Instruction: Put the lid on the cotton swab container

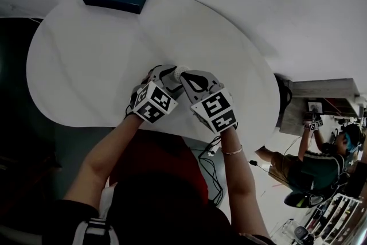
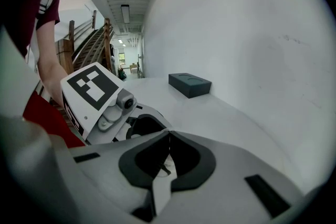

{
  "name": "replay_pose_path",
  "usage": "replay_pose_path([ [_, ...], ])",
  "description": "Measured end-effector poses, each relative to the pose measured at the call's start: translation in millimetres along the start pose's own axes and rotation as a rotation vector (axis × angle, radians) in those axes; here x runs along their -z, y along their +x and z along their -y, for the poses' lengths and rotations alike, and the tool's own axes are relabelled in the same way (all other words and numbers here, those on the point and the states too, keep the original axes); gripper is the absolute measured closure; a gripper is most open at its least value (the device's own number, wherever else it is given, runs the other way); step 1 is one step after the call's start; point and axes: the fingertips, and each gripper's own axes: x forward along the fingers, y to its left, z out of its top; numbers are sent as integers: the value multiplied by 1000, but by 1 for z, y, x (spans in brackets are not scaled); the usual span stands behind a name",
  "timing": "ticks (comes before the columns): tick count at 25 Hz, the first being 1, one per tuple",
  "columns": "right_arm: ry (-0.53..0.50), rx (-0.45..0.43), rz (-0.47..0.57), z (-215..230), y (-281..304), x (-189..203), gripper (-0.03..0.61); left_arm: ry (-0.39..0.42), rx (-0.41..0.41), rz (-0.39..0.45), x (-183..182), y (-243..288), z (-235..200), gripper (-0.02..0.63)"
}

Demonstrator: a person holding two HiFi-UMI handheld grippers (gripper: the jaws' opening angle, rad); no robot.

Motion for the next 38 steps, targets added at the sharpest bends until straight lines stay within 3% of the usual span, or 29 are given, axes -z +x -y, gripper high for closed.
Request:
replay_pose_path([
  [9, 60, 0, 17, 1, 0, 1, 563, -11, 3, -3, 1, 0, 1, 345],
  [21, 434, 106, 213, 31, -28, -3, 563, 0, 28, -11, 1, 0, 6, 337],
  [29, 531, 167, 303, 33, -47, -3, 563, 0, -12, -13, 9, -8, -1, 319],
  [38, 636, 241, 353, 26, -60, 8, 563, -15, 14, -3, 14, -34, 3, 319],
])
